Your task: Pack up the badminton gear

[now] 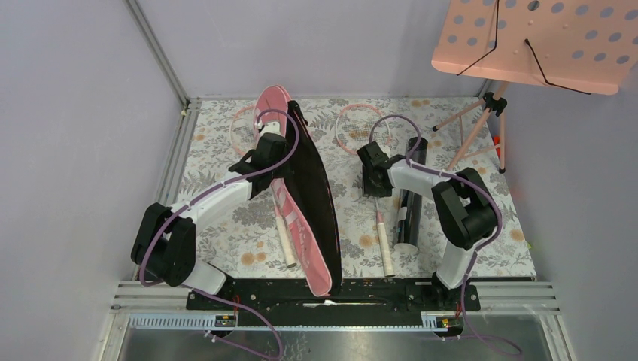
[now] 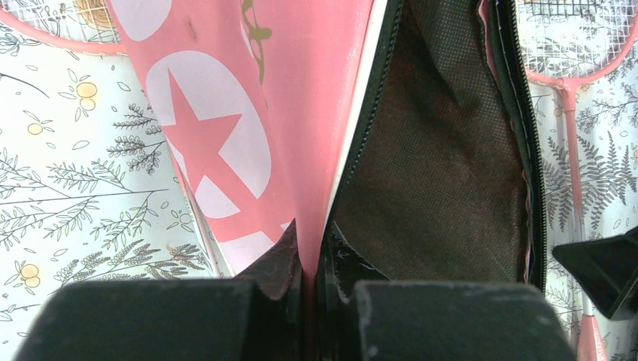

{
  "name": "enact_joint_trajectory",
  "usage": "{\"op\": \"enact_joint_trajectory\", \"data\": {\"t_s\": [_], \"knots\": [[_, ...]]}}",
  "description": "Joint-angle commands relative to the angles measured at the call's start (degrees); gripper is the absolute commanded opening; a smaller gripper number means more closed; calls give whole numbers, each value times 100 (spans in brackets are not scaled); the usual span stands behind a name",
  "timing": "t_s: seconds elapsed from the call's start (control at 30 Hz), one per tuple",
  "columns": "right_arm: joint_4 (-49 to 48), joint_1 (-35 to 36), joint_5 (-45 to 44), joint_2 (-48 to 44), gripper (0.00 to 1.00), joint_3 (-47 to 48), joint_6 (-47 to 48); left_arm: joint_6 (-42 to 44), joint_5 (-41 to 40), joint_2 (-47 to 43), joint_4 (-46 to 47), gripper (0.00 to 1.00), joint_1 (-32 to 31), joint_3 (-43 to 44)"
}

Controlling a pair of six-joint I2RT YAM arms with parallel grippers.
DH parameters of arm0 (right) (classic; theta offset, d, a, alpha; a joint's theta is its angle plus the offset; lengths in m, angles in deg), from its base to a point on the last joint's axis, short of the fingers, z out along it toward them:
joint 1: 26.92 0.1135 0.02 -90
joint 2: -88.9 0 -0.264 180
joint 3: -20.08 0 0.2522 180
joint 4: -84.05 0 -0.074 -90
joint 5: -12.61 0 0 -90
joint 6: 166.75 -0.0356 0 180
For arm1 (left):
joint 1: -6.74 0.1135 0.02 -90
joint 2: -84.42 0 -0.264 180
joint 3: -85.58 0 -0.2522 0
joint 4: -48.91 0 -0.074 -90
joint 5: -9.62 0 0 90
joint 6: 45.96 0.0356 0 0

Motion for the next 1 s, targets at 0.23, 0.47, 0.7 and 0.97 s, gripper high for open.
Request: {"op": "enact_joint_trajectory", "data": {"t_s": [0.23,0.47,0.7,0.97], "knots": [[-32,-99,624,697,0,382,237,137,39,-233,76,0,46,-88],[-319,201,-388,-1045,0,-197,833,122,52,-127,68,0,48,-27],[-927,972,-1178,-2924,0,-1160,1022,61,125,-63,70,0,54,42],[-88,1742,-1505,-3681,0,-1414,686,49,29,475,-281,0,139,781]]}}
